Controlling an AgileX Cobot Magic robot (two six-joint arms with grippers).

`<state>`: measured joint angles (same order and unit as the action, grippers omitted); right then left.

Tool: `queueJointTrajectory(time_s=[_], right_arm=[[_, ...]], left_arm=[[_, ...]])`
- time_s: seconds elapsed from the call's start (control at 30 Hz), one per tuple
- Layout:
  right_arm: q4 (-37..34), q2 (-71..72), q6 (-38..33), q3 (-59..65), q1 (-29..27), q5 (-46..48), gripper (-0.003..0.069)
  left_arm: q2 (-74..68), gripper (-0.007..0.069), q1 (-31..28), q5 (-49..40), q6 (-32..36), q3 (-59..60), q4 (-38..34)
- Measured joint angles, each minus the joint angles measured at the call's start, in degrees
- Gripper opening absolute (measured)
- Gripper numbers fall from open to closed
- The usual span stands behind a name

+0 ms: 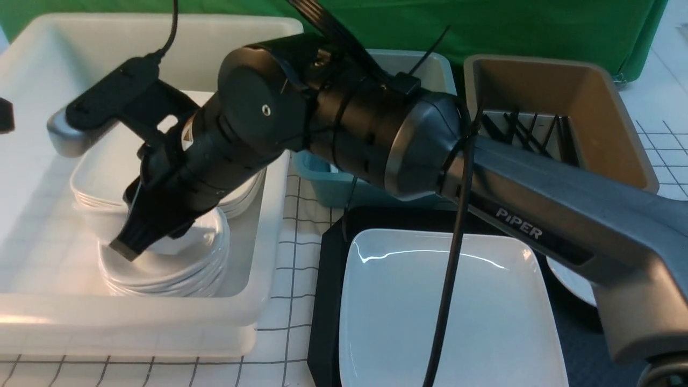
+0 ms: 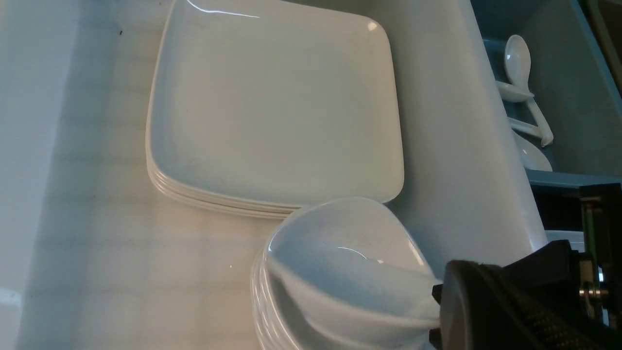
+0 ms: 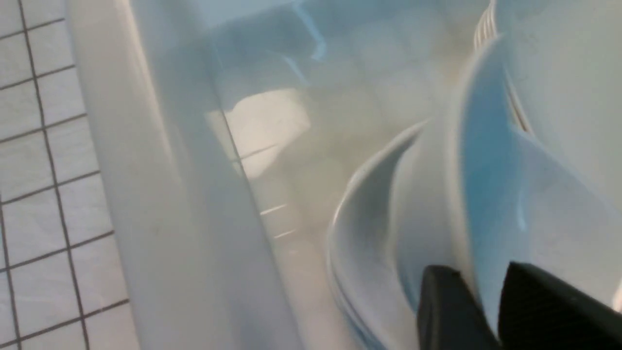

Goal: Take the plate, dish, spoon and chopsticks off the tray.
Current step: Use the right arm to put the small plate into the large storage box on the left, then use the right arm to grab a small plate from the dinner plate

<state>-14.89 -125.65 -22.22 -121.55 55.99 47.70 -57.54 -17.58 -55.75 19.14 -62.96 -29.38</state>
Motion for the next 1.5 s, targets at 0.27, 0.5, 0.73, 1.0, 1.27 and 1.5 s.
queueJointTrajectory(time_s=[0.27,0.5,0.73,1.0,1.27,1.5], right_arm=[[0.37,1.42,1.31,-0.35,0.38,6.80,0.0498],[16.52,10.23,9.10,-2.65,-1.78,20.32,0.0270],[24.49,22.37,14.34,7.61,-13.69,21.07,0.0022],[24.37,39.26,15.18,40.13,-33.88,21.35,0.0028],[20.69,41.81,13.84,61.88,-45.72,9.68,0.0274],[19.86,38.50,8.11,68.80,-45.73,0.23,0.0485]], left_arm=[[0.00,-0.0003,0.00,-0.21,0.39,0.00,-0.34],[0.00,-0.0003,2.03,-3.04,5.14,0.00,-5.89],[0.00,-0.0003,17.88,-4.24,6.65,0.00,-5.69],[-6.16,-0.0003,44.84,-2.51,0.55,0.00,-2.26],[-18.52,-0.0003,59.81,4.85,-0.02,0.00,1.03],[-27.55,-0.0003,62.92,10.62,-0.02,0.00,1.51]])
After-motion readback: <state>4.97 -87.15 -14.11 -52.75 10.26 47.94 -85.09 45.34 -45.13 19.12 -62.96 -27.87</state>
